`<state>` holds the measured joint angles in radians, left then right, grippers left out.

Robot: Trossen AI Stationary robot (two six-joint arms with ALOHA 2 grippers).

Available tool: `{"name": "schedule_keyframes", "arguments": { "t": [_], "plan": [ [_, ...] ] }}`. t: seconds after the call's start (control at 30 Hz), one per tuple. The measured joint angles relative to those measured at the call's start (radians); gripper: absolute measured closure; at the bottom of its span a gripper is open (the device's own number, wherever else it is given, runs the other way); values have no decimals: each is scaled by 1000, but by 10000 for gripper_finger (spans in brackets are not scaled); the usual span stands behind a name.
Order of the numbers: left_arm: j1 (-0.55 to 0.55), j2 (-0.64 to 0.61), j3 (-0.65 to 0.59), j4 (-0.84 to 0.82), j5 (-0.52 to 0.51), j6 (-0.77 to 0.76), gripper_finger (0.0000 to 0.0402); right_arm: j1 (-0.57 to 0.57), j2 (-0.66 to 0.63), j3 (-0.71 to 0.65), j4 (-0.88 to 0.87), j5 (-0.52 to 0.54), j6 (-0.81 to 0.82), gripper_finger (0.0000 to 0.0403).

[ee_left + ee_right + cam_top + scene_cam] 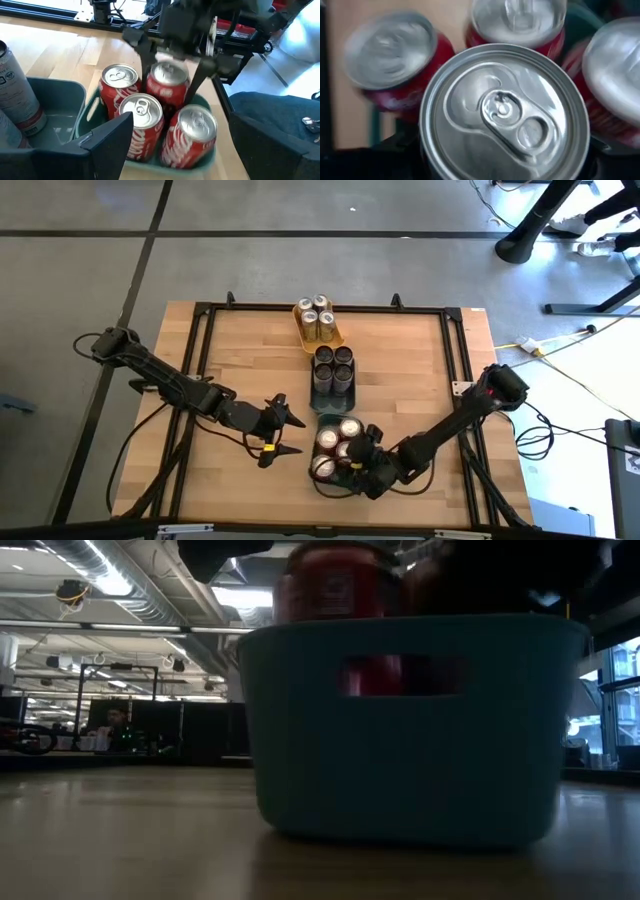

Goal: Sort soda cans
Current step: Put the right red soda can into the green bin, then move the yellow bin to the top left

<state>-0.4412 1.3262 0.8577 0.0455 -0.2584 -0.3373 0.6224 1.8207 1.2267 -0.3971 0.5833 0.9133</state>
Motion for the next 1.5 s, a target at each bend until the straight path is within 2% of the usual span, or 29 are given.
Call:
{"name": "schedule_keyframes", "arguments": {
  "t": [0.23, 0.47, 0.7, 0.9, 1.13, 1.3, 1.5],
  "plan": [
    [0, 0, 0, 0, 0, -3, 86, 0, 62, 5, -48, 11, 53, 109],
    [0, 0, 0, 0, 0, 1, 86, 0, 62, 5, -58, 14, 9, 106],
    [0, 0, 0, 0, 0, 2, 86, -1, 43, 3, -91, -27, -27, 54],
    [0, 0, 0, -2, 0, -1, 86, -2, -53, 0, -97, -135, -85, 26],
    [4, 0, 0, -14, 0, -13, 86, -1, -172, 2, -141, -240, -94, 23],
    [38, -16, 0, -79, -2, -72, 86, -1, -257, 2, -222, -239, -47, 22],
    [134, -94, 0, -277, -119, -189, 86, -3, -328, 2, -318, -128, -42, 22]
  ]
}}
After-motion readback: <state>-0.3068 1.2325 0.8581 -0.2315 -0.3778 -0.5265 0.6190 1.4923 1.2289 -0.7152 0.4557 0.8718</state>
